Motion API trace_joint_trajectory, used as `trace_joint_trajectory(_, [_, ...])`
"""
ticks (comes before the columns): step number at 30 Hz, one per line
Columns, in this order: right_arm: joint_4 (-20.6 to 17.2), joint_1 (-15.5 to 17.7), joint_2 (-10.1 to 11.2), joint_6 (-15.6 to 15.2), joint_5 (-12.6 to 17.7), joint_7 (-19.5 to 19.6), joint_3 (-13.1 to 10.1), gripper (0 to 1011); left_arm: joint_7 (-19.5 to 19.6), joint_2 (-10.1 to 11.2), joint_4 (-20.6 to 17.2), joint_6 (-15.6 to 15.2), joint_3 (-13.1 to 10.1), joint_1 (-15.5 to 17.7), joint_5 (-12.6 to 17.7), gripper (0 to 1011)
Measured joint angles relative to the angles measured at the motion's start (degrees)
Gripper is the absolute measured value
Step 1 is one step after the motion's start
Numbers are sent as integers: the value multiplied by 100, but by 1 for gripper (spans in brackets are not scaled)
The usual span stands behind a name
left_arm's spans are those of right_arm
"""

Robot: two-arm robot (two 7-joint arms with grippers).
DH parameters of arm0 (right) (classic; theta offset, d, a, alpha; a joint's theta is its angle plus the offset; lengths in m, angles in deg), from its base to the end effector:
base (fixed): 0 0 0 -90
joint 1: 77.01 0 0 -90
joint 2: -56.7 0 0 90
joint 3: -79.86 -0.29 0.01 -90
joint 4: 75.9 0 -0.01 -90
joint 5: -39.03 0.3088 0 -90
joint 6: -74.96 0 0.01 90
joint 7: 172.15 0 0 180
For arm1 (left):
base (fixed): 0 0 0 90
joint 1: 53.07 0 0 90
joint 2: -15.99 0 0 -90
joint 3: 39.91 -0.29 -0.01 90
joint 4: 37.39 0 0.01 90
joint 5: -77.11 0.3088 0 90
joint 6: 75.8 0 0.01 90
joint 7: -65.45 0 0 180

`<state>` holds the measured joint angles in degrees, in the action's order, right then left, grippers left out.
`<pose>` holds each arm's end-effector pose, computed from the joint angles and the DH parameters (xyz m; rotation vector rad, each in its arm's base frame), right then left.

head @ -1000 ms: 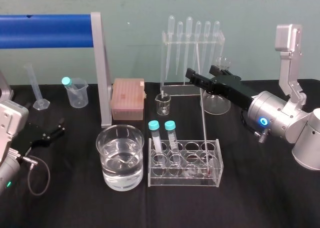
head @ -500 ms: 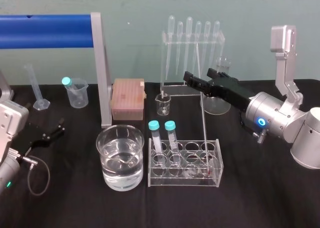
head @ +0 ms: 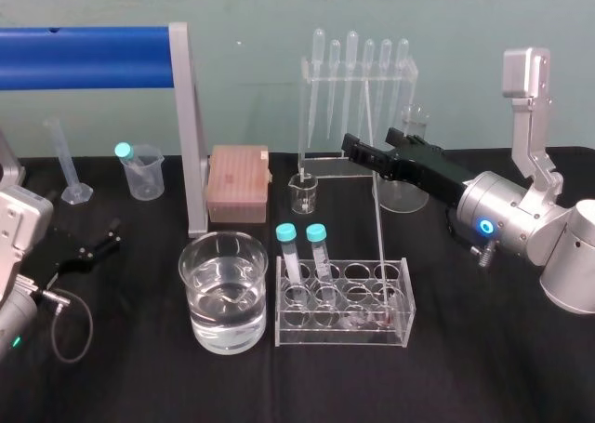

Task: Hold the thermometer with one hand and immerse one end into the beaker, then reinsert it into the test tube rack.

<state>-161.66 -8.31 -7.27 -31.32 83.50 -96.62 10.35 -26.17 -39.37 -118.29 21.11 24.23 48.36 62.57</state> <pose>0.4092 -0.0385 -0.2091 0.0555 0.2798 -0.9748 0.3581 0.0827 -0.3023 0.3044 -0.2851 1.2479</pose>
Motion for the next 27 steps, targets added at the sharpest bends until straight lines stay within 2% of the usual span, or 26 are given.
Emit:
trace_joint_trajectory(8, [0, 1, 0, 3, -4, -1, -2, 1003, 0, 0, 0, 0, 0, 0, 0, 1008])
trace_joint_trajectory(12, [-1, 4, 0, 4, -7, -1, -4, 951, 0, 0, 0, 0, 0, 0, 0, 1008])
trace_joint_trajectory(15, [-3, 4, 0, 6, -9, -1, -5, 885, 0, 0, 0, 0, 0, 0, 0, 1008])
trace_joint_trajectory(19, [-4, 4, 0, 9, -12, -1, -6, 737, 0, 0, 0, 0, 0, 0, 0, 1008])
trace_joint_trajectory(22, [-5, 4, 0, 10, -13, -1, -6, 682, 0, 0, 0, 0, 0, 0, 0, 1008])
trace_joint_trajectory(23, [-6, 4, 0, 11, -14, -1, -6, 624, 0, 0, 0, 0, 0, 0, 0, 1008])
trace_joint_trajectory(27, [-8, 4, 0, 12, -14, -1, -7, 504, 0, 0, 0, 0, 0, 0, 0, 1008])
